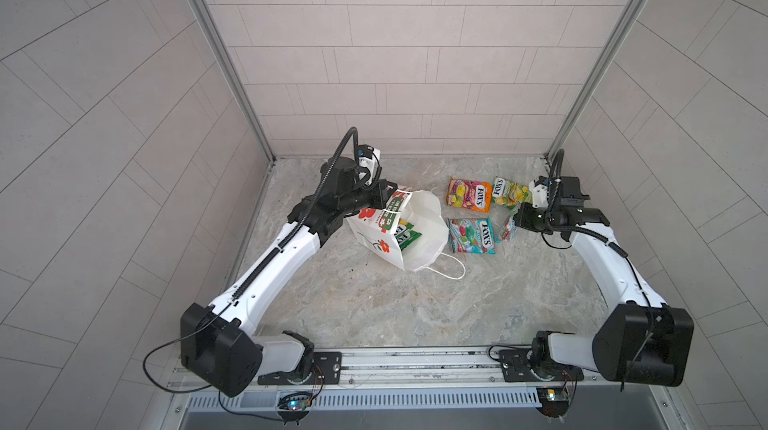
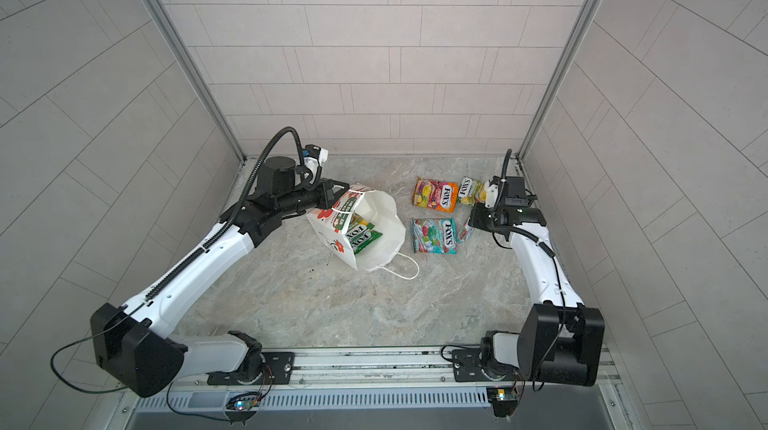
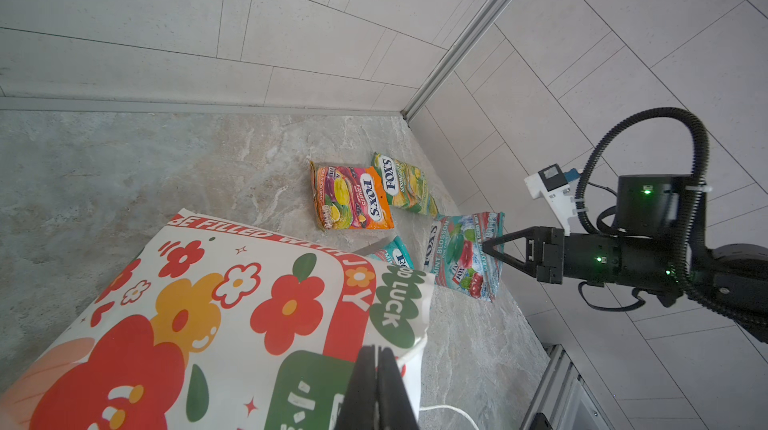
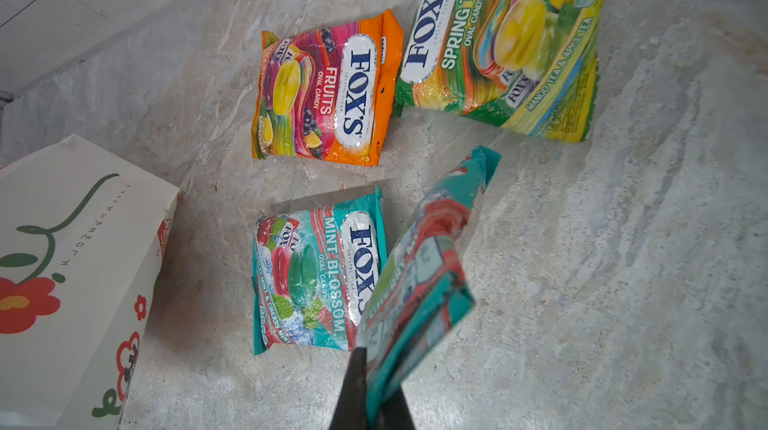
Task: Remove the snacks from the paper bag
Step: 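Lower the teal mint packet beside the other teal packet and open the right gripper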
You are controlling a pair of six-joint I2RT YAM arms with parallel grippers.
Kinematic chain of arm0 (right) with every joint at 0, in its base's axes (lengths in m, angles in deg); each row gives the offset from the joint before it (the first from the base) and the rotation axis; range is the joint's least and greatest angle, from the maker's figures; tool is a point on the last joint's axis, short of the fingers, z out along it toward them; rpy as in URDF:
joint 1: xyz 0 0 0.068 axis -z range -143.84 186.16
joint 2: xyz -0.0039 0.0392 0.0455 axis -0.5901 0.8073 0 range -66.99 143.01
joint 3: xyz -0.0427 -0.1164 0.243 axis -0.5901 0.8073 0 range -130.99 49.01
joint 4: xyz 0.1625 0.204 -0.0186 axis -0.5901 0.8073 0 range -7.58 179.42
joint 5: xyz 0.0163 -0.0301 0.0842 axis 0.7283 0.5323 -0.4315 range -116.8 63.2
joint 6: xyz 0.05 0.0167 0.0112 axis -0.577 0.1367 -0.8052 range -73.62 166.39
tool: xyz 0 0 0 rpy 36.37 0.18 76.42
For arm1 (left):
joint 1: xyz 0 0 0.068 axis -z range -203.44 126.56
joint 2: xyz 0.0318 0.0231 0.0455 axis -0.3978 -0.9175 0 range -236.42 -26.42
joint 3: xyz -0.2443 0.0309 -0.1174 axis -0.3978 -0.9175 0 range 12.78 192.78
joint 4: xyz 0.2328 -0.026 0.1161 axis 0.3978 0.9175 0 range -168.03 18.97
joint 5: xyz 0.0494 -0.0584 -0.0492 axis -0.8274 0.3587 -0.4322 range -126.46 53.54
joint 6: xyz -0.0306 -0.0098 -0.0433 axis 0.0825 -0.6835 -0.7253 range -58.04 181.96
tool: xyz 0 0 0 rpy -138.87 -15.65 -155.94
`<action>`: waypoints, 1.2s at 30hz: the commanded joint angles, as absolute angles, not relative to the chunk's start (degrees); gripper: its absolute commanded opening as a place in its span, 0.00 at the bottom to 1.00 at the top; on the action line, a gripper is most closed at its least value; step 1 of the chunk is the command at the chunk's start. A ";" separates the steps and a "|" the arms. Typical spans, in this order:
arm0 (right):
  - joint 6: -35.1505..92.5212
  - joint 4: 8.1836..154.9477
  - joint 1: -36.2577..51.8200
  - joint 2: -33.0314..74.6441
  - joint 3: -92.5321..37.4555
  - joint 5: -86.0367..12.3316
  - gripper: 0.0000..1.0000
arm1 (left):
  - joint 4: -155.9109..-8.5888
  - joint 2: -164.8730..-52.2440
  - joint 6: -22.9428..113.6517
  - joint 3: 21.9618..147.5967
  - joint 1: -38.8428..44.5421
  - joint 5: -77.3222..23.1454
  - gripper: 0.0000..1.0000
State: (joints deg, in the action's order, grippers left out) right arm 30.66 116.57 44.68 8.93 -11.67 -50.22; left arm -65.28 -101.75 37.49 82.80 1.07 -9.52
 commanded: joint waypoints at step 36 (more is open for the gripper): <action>33.63 120.64 55.68 25.27 -20.74 -35.80 0.43 | -65.88 -102.39 38.05 83.14 1.08 -9.38 0.00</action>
State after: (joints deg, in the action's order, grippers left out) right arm 35.21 121.38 55.37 25.36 -19.28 -40.23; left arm -65.28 -101.99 37.51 82.80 1.07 -9.48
